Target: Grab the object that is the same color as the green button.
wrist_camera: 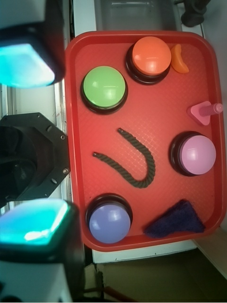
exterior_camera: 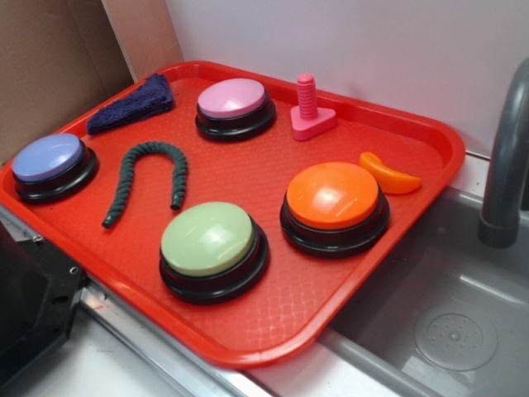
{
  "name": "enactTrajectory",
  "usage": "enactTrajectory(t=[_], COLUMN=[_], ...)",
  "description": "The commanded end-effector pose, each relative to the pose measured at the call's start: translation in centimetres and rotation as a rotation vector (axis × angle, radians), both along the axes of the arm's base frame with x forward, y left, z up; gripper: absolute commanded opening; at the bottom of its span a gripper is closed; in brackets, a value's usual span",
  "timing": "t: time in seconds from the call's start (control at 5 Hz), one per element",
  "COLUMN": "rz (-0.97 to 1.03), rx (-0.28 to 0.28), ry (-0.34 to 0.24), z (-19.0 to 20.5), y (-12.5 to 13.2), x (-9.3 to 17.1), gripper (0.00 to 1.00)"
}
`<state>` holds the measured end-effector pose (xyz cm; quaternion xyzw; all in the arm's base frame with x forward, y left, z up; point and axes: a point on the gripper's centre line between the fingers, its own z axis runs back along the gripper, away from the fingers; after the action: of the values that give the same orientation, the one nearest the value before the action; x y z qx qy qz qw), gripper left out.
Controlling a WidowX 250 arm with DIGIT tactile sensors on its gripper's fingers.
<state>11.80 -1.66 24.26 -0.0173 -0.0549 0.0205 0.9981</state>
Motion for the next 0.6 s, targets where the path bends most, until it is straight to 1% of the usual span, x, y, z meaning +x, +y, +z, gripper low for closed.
enactTrajectory(t=[0.0,0.2,0.4], rz=[0.0,0.028,0.122], rx=[0.0,-0.026,-0.074], ry=[0.0,0.006,0.03], z=[0.0,-0.2,-0.7], y=[0.0,0.1,0.6], x=[0.0,1.0,2.3], gripper=[1.0,1.0,1.0])
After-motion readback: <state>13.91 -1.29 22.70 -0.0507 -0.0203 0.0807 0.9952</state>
